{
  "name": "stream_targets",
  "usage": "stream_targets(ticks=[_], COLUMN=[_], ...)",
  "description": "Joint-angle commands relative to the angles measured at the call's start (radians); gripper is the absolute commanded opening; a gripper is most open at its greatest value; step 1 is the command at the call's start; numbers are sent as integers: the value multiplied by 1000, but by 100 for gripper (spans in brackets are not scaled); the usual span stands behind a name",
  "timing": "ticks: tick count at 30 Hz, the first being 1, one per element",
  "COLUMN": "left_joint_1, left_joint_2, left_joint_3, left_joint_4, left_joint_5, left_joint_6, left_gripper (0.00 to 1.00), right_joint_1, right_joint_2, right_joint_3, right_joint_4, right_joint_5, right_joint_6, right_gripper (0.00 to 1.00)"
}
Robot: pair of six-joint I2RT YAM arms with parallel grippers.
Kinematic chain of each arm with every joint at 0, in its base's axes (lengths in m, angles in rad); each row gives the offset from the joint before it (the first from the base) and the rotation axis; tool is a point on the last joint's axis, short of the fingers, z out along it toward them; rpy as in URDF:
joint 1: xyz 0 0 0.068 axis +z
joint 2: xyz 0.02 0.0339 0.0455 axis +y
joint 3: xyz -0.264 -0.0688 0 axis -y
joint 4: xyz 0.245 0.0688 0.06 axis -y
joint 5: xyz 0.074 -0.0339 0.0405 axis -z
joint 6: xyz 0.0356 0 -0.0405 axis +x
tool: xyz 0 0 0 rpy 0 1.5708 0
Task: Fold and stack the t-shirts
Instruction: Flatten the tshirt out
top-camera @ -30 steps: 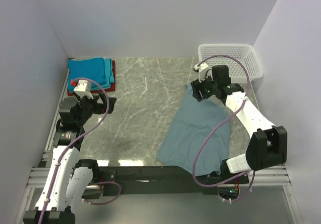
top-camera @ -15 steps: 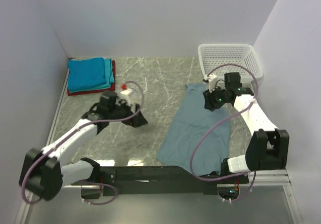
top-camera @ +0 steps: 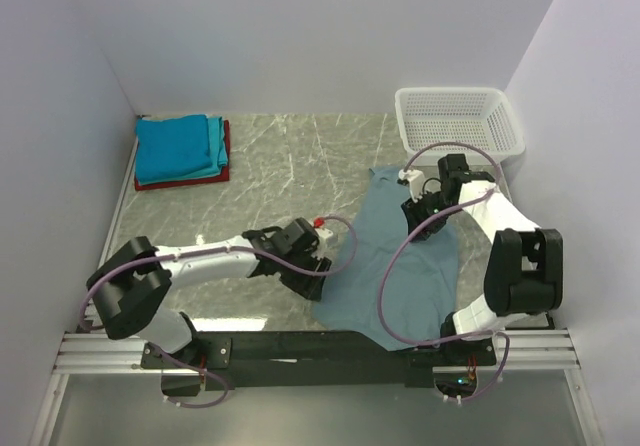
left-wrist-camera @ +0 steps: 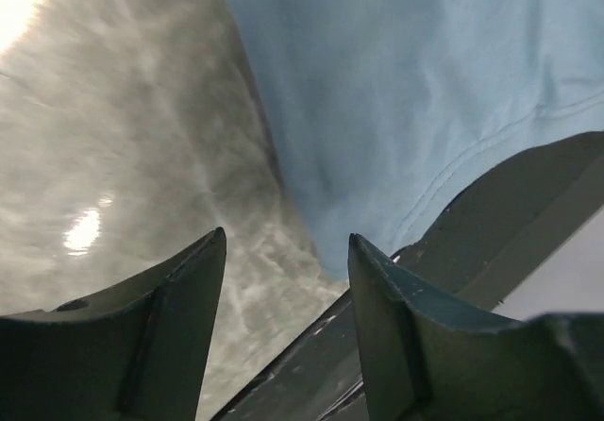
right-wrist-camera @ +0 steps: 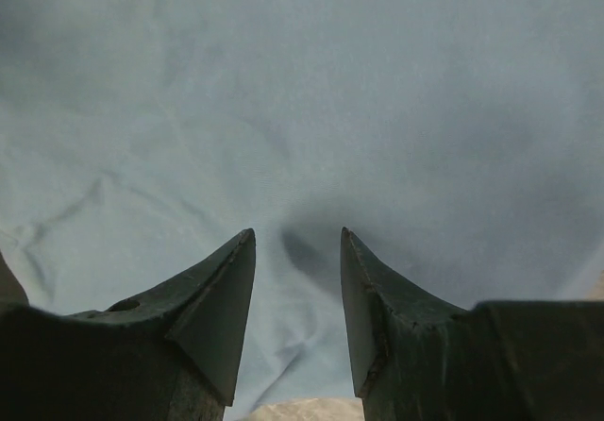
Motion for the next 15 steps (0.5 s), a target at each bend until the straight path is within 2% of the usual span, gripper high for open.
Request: stream_targets(ticks=[1, 6, 7, 9, 12, 13, 15], left_joint_1=[-86, -161, -169, -172, -173, -173, -175], left_joint_2=[29, 101, 111, 126, 108, 97, 54], left_joint_3=[-2, 31, 37, 47, 51, 43, 31], left_joint_4=[16, 47, 44, 39, 54, 59, 71], left_joint_5=[-80, -120, -132, -146, -186, -200, -230], left_joint_6=[-113, -161, -166, -170, -179, -186, -190], left_gripper=[60, 57, 49, 42, 17, 1, 1], right_joint_1=[16, 44, 48, 64, 73, 71, 65], right_joint_2=[61, 102, 107, 118, 121, 115, 72], right_joint_3=[12, 3, 4, 1, 14, 24, 29], right_joint_4=[-32, -16, -19, -12, -13, -21, -26], right_joint_5=[57, 90, 94, 106, 126, 119, 65], right_joint_6=[-1, 32, 34, 46, 55, 54, 51], right_gripper=[49, 48, 47, 45, 17, 3, 0])
